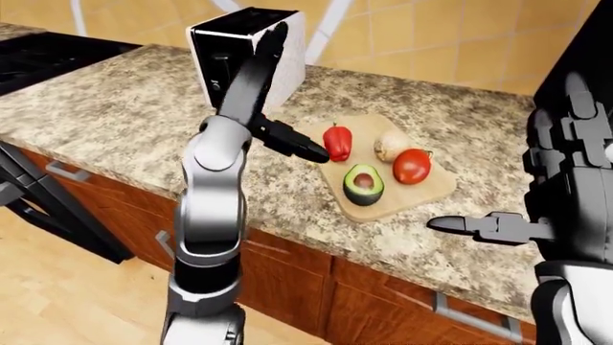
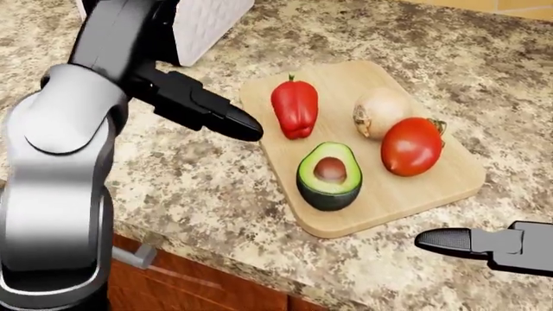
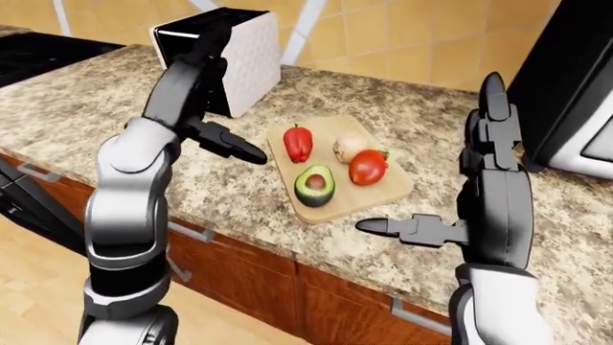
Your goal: Place the avocado, onion, tomato and bell pepper on the cutting board.
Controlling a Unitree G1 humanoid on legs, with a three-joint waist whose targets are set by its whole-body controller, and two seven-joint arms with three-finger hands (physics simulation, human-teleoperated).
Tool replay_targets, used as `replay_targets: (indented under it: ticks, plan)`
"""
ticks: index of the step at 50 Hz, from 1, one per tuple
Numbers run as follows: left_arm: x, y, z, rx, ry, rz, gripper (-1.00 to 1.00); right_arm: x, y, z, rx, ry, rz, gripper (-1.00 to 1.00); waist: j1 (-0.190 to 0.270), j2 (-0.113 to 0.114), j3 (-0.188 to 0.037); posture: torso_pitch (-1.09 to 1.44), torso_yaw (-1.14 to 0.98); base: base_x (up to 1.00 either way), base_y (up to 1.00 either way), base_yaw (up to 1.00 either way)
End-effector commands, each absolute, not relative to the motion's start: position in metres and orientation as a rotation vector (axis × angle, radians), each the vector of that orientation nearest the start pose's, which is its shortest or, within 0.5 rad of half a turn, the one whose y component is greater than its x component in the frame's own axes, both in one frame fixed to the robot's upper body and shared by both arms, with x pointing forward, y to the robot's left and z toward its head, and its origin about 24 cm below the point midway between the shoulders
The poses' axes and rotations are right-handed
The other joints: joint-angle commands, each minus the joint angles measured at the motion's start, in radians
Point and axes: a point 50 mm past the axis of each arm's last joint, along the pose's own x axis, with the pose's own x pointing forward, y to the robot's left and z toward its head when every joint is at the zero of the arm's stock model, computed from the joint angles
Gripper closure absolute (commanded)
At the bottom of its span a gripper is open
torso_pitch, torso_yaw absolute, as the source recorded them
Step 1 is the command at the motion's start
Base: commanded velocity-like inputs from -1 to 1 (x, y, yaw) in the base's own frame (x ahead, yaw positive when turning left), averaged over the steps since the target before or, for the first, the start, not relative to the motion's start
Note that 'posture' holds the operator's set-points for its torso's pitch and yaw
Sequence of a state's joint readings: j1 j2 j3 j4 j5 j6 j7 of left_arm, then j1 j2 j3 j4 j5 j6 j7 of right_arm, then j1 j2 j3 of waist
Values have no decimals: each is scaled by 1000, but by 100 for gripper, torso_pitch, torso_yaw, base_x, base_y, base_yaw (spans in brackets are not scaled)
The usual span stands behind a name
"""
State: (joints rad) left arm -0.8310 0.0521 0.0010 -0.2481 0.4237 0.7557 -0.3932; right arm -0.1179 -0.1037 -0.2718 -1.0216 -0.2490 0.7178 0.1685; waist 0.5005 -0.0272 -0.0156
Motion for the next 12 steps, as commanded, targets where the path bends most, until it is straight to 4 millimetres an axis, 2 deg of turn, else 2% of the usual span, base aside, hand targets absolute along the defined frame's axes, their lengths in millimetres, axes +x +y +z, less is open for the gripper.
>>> replay_targets:
  ticks: [1,8,12]
  plan:
    - [311,105,284,423,-365,-201,-100,184,-203,229,-325,-458,-272,-100,0,-2,-20,0,38,0,0,0]
    - [295,133,290,379,-391,-92,-100,185,-203,232,-328,-464,-274,-100,-3,4,-16,0,38,0,0,0]
    - [289,145,284,377,-377,-39,-100,186,-202,233,-328,-465,-272,-100,-4,11,-18,0,38,0,0,0]
